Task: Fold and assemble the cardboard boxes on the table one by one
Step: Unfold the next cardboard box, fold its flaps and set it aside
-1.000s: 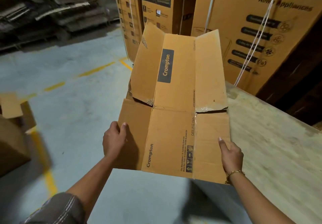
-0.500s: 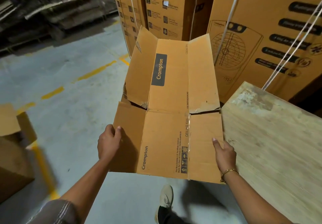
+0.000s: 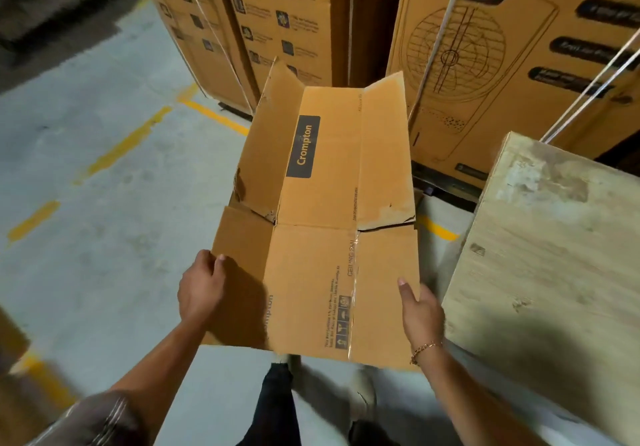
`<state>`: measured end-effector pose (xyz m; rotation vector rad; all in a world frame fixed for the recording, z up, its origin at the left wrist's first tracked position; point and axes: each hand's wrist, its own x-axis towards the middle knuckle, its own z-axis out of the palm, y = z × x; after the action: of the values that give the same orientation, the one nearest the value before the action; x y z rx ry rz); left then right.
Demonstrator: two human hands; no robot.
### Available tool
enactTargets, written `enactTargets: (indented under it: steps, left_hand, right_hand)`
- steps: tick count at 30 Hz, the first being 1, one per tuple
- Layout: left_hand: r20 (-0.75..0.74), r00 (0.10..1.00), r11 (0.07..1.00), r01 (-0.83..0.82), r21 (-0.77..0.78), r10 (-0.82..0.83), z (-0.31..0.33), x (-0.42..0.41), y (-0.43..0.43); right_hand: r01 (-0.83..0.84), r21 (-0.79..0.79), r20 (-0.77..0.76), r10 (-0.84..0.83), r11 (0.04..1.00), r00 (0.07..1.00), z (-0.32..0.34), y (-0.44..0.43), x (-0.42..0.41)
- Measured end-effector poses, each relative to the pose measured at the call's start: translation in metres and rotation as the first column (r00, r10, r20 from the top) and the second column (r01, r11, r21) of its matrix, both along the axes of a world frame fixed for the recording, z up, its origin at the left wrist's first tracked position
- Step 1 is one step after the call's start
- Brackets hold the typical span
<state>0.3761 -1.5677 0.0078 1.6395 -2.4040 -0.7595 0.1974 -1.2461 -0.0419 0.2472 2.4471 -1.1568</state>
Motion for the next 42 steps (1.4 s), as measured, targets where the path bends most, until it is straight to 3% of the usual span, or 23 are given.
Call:
enactTargets:
  steps: [6, 12, 17, 27, 34, 42]
  left_hand:
    - [0.049, 0.984, 0.983, 0.168, 0.074, -0.172, -0.067, -0.058, -0.080]
    - [0.053, 0.959, 0.944, 0.264, 0.197, -0.279, -0.133, -0.095, -0.122]
    - [0.071, 0.943, 0.920, 0.298, 0.255, -0.325, -0.177, -0.103, -0.135]
    - [0.030, 0.911, 0.892, 0.394, 0.222, -0.410, -0.325, -0.125, -0.152]
    - [-0.004, 0.901, 0.887, 0.427, 0.176, -0.433, -0.455, -0.138, -0.152]
    - [-0.026, 0.892, 0.878, 0.449, 0.167, -0.451, -0.559, -0.156, -0.148]
  right_hand:
    - [0.159, 0.028, 0.105, -0.161, 0.987, 0.981, -0.045, -0.058, 0.002]
    - [0.194, 0.152, 0.051, -0.204, 0.969, 0.978, -0.113, -0.078, -0.004]
    - [0.306, 0.057, 0.093, -0.311, 0.950, 0.946, -0.141, -0.084, 0.003]
    - [0.397, 0.040, 0.078, -0.399, 0.917, 0.914, -0.290, -0.098, -0.005]
    - [0.346, 0.127, 0.020, -0.351, 0.930, 0.936, -0.425, -0.098, -0.017]
    - [0.341, 0.109, -0.003, -0.343, 0.934, 0.939, -0.538, -0.091, -0.027]
